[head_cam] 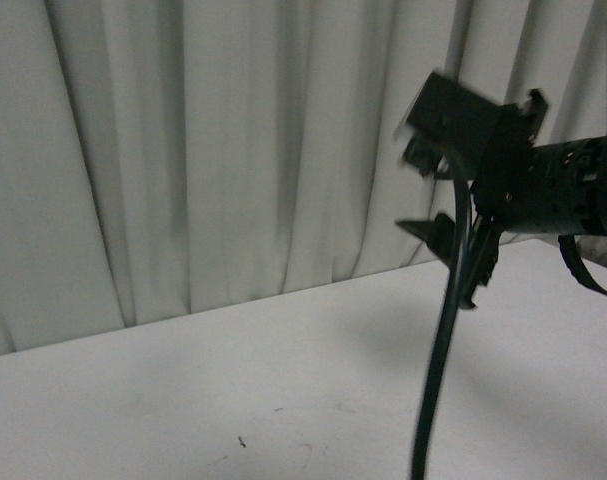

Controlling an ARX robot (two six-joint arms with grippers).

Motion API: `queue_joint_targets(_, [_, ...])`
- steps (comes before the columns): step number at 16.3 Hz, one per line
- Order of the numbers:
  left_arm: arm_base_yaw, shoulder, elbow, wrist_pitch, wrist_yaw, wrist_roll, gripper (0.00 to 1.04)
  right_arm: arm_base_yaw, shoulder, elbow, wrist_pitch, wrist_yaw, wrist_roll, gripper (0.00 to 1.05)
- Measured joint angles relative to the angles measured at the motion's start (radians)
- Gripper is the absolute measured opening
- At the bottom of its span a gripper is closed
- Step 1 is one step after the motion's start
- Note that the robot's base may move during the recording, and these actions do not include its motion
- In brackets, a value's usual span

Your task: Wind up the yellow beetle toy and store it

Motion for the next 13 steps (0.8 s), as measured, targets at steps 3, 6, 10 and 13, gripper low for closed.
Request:
queue_joint_targets(3, [0.000,0.000,0.000,0.000,0.000,0.000,0.98,0.024,-0.189,-0.179,0.296,0.123,0.547,0.30])
queue_joint_targets(6, [0.000,0.000,0.000,0.000,0.000,0.000,0.98,0.056,-0.240,-0.313,0.284,0.144,0.726,0.03])
queue_joint_targets(10, [0.000,0.000,0.000,0.000,0.001,0.000,0.98,0.085,-0.397,-0.412,0.268,0.185,0.776,0.02])
queue_joint_targets(13, [0.000,0.000,0.000,0.000,0.000,0.000,0.98,0.159,-0.502,-0.481,0.212,0.243,0.780,0.02])
